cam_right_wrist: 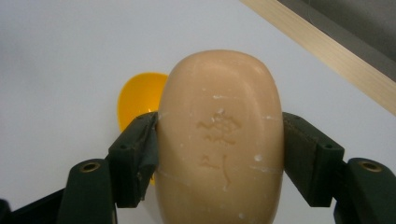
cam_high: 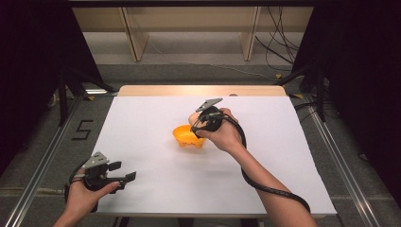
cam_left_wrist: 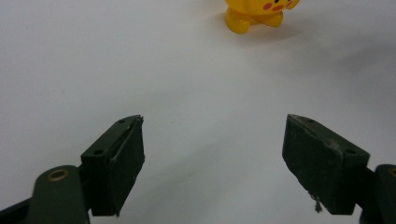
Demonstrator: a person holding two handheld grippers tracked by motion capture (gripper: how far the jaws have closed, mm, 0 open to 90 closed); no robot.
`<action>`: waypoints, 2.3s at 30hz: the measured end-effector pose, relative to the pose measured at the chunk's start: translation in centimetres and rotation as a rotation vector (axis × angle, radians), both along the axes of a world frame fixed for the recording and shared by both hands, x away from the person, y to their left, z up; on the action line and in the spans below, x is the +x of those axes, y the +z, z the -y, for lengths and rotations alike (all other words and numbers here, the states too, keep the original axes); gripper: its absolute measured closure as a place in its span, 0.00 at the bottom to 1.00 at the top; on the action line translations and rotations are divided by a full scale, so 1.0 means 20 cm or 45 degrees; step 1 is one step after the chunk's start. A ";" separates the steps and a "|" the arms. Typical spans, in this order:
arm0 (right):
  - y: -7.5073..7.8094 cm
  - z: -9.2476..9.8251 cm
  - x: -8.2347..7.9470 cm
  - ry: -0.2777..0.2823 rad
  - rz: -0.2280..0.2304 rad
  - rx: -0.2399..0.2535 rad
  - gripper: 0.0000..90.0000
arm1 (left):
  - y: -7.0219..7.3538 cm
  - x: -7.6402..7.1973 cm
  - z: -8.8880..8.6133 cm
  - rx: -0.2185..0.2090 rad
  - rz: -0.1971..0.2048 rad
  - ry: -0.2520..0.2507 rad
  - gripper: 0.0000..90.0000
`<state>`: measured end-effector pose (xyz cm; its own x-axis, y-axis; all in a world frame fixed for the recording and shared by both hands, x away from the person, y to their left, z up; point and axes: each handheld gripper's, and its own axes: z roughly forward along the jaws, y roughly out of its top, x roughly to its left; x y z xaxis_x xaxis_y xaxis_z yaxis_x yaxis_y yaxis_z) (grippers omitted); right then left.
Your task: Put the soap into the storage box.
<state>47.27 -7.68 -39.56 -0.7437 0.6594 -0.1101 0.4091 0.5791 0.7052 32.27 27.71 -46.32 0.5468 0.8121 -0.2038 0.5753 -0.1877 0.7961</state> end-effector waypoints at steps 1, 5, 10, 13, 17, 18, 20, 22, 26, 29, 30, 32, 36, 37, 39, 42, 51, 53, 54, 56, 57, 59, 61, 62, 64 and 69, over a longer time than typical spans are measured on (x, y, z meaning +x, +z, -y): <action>0.00 0.00 0.00 0.000 0.000 0.000 0.37 | 0.00 0.00 0.00 0.000 0.000 0.000 0.23; -0.01 -0.01 0.01 0.000 -0.010 0.007 0.37 | 0.00 0.00 0.00 0.006 -0.007 -0.005 0.23; -0.02 -0.02 0.01 -0.027 -0.073 0.026 0.37 | 0.00 0.00 0.00 0.004 -0.003 -0.005 0.23; -0.03 -0.03 0.01 -0.028 -0.053 0.025 0.37 | 0.00 0.00 0.00 0.004 -0.008 -0.006 0.23; -0.03 -0.04 0.02 -0.030 -0.060 0.024 0.37 | 0.00 0.00 0.00 -0.002 -0.006 -0.003 0.23; -0.03 -0.04 0.02 -0.030 -0.060 0.024 0.37 | 0.00 0.00 0.00 -0.002 -0.007 -0.003 0.23; -0.04 -0.05 0.03 -0.020 -0.055 0.016 0.37 | 0.00 0.00 0.00 0.004 -0.006 -0.006 0.23; -0.04 -0.06 0.02 -0.039 -0.084 0.021 0.37 | 0.00 0.00 0.00 0.003 -0.005 -0.006 0.23; -0.05 -0.07 0.03 -0.026 -0.085 0.022 0.37 | 0.00 0.00 0.00 0.002 -0.006 -0.007 0.23; -0.06 -0.07 0.04 -0.014 -0.063 0.021 0.37 | 0.00 0.00 0.00 0.002 -0.004 -0.005 0.23; -0.06 -0.08 0.04 -0.026 -0.084 0.023 0.37 | 0.00 0.00 0.00 0.003 -0.007 -0.008 0.23; -0.07 -0.09 0.05 -0.033 -0.091 0.031 0.37 | 0.00 0.00 -0.01 0.002 -0.006 -0.007 0.23; -0.08 -0.09 0.05 -0.019 -0.090 0.025 0.37 | 0.00 0.00 -0.01 0.000 -0.003 -0.002 0.23; -0.08 -0.10 0.05 -0.030 -0.099 0.032 0.37 | 0.00 0.00 -0.01 0.001 -0.004 -0.004 0.23; -0.09 -0.11 0.05 -0.015 -0.095 0.025 0.37 | 0.00 0.00 -0.01 0.001 -0.006 -0.007 0.23; -0.09 -0.11 0.06 -0.021 -0.082 0.023 0.37 | 0.00 0.00 -0.01 -0.002 0.000 -0.003 0.23; -0.12 -0.13 0.07 -0.012 -0.098 0.009 0.37 | 0.00 0.00 -0.01 -0.005 0.002 0.000 0.23; -0.13 -0.13 0.07 -0.002 -0.077 0.021 0.37 | 0.00 0.00 -0.01 -0.005 0.003 0.000 0.23; -0.13 -0.13 0.07 -0.002 -0.077 0.021 0.37 | 0.00 0.00 -0.01 -0.006 0.002 0.000 0.23; -0.13 -0.13 0.07 0.005 -0.088 0.002 0.37 | 0.00 0.00 -0.01 -0.005 0.002 0.000 0.23; -0.13 -0.13 0.07 0.005 -0.088 0.002 0.37 | 0.00 0.00 -0.01 -0.005 0.002 0.000 0.23; -0.14 -0.14 0.07 -0.006 -0.073 0.008 0.37 | 0.00 0.00 -0.01 -0.008 0.003 -0.001 0.23; -0.13 -0.14 0.07 0.008 -0.098 -0.008 0.37 | 0.00 0.00 -0.01 -0.008 0.004 0.000 0.23; -0.14 -0.14 0.07 0.017 -0.083 -0.009 0.37 | 0.00 0.00 -0.01 -0.008 0.004 0.000 0.23; -0.14 -0.14 0.07 0.030 -0.088 -0.022 0.37 | 0.01 0.00 -0.01 -0.005 0.004 -0.001 0.23; -0.15 -0.14 0.08 0.018 -0.087 -0.057 0.37 | 0.00 0.00 -0.01 -0.007 0.004 -0.001 0.23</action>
<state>48.78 -4.92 -42.57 -0.7595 0.6445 -0.0881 0.4470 0.6156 0.6490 32.21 27.83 -46.22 0.5478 0.8107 -0.2067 0.5730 -0.1835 0.7988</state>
